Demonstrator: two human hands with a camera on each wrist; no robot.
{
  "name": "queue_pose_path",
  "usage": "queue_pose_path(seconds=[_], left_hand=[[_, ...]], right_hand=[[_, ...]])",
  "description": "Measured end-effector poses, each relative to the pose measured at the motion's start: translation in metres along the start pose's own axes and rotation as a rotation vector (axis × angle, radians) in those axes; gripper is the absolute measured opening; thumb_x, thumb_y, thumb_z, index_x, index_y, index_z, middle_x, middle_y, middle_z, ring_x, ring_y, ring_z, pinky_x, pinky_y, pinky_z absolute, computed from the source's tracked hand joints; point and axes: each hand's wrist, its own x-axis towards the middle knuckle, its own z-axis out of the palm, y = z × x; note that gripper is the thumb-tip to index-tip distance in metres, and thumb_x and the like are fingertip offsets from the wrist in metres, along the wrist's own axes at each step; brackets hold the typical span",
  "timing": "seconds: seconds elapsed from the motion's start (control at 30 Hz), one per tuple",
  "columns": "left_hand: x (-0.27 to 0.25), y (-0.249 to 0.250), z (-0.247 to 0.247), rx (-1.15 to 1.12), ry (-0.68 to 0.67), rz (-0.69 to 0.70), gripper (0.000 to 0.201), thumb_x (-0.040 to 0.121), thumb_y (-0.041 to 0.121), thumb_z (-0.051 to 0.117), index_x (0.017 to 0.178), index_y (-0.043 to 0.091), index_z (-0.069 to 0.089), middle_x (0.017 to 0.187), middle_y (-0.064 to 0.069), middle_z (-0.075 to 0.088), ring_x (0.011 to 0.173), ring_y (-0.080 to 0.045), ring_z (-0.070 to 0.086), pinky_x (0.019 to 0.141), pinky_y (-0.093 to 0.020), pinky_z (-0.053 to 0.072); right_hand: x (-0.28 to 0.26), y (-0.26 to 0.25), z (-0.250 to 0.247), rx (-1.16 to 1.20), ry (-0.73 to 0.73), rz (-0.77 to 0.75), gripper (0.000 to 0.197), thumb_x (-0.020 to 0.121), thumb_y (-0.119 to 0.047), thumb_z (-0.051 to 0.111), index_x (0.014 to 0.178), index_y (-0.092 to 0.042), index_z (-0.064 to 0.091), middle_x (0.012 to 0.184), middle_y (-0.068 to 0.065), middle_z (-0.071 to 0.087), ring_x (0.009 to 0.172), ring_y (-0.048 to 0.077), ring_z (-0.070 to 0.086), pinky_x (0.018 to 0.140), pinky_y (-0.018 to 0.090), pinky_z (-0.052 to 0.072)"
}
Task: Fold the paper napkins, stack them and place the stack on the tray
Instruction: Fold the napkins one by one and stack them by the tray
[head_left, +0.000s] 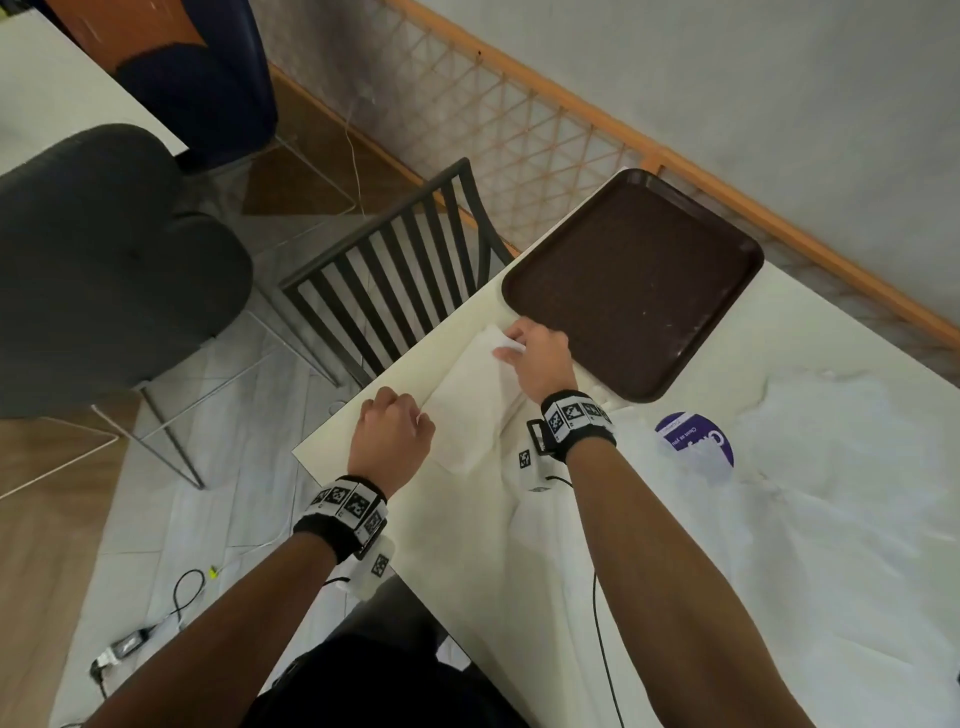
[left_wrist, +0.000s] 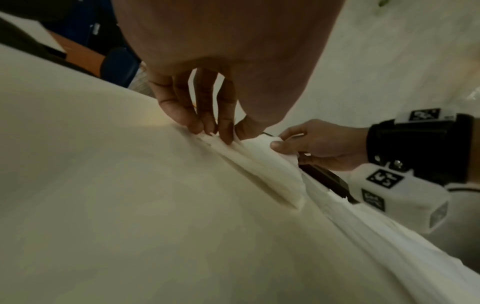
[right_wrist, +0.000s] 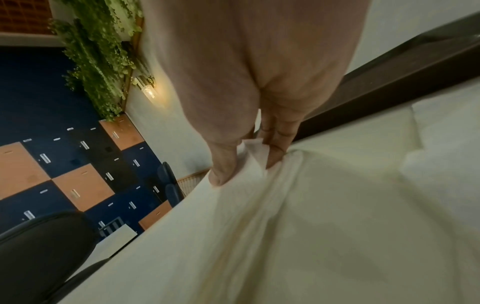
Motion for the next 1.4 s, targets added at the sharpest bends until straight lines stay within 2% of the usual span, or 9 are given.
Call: queue_pose_path(seconds=[0.23,0.4,0.53,0.67,0.83,1.03,1.17,1.3,1.4], left_hand=[[-0.015,0.027,0.005,0.002,0.142,0.244,0.03,0.092,0.022,0.073,0.114,0.012,0.055,0.113,-0.005,0.051,0.099,-0.026,0.051,0.085,-0.04,0.052],[-0.027,0.091,0.038,-0.074,-0.182,0.397,0.035,0.101,0.041,0.065,0.126,0.016,0.061,0.12,-0.001,0.06,0.112,-0.023,0.059,0.093,-0.046,0.054],[-0.034,0.121,0.067,0.175,-0.311,0.4,0.066,0.095,0.056,0.067,0.147,0.02,0.048,0.14,-0.002,0.049,0.133,-0.028,0.045,0.108,-0.046,0.043],[-0.039,0.13,0.079,0.157,-0.253,0.373,0.053,0.093,0.044,0.074,0.137,0.024,0.053,0.135,-0.002,0.047,0.126,-0.029,0.05,0.109,-0.044,0.043],[-0.038,0.134,0.083,0.079,-0.259,0.288,0.075,0.09,0.033,0.083,0.152,0.016,0.046,0.141,-0.01,0.042,0.123,-0.033,0.057,0.11,-0.047,0.049],[-0.037,0.129,0.067,-0.019,-0.226,0.308,0.037,0.092,0.014,0.079,0.127,0.02,0.067,0.105,0.005,0.058,0.096,-0.027,0.068,0.09,-0.046,0.056],[-0.035,0.125,0.063,-0.001,-0.232,0.307,0.033,0.09,0.015,0.082,0.12,0.02,0.069,0.114,0.001,0.059,0.094,-0.025,0.069,0.093,-0.046,0.055],[-0.032,0.123,0.062,-0.031,-0.257,0.302,0.018,0.088,0.012,0.084,0.099,0.016,0.071,0.109,0.0,0.06,0.09,-0.026,0.07,0.091,-0.047,0.056],[-0.033,0.124,0.058,-0.054,-0.23,0.319,0.022,0.086,0.017,0.086,0.087,0.018,0.064,0.104,0.002,0.06,0.091,-0.023,0.068,0.087,-0.044,0.056]], right_hand=[[-0.042,0.011,-0.039,-0.024,0.17,-0.087,0.032,0.1,-0.033,0.076,0.127,-0.021,0.065,0.122,0.005,0.068,0.115,0.026,0.06,0.093,0.038,0.051],[-0.101,0.069,-0.079,-0.17,0.022,0.014,0.04,0.094,-0.039,0.081,0.128,-0.028,0.062,0.126,-0.001,0.066,0.119,0.028,0.064,0.1,0.045,0.055],[-0.137,0.109,-0.091,-0.324,-0.122,0.158,0.088,0.076,-0.056,0.092,0.15,-0.043,0.047,0.153,0.002,0.046,0.144,0.036,0.041,0.115,0.057,0.044],[-0.15,0.128,-0.09,-0.294,-0.077,0.19,0.084,0.077,-0.055,0.09,0.147,-0.045,0.045,0.147,0.003,0.053,0.142,0.037,0.04,0.114,0.057,0.039],[-0.161,0.128,-0.081,-0.173,0.082,0.119,0.074,0.086,-0.046,0.083,0.148,-0.045,0.043,0.137,0.001,0.063,0.131,0.036,0.051,0.106,0.059,0.049],[-0.165,0.124,-0.08,0.14,0.314,0.04,0.035,0.097,-0.022,0.08,0.127,-0.032,0.067,0.11,-0.009,0.072,0.103,0.013,0.068,0.091,0.028,0.051],[-0.167,0.12,-0.083,0.16,0.368,-0.006,0.013,0.097,-0.025,0.081,0.105,-0.028,0.071,0.096,-0.015,0.075,0.09,0.006,0.071,0.088,0.037,0.061],[-0.17,0.119,-0.087,0.133,0.381,-0.065,0.013,0.095,-0.024,0.083,0.091,-0.029,0.072,0.1,-0.015,0.074,0.096,0.006,0.068,0.09,0.039,0.059],[-0.174,0.118,-0.091,0.117,0.411,-0.059,0.017,0.092,-0.019,0.085,0.089,-0.031,0.073,0.121,-0.008,0.066,0.109,0.012,0.063,0.095,0.014,0.048]])
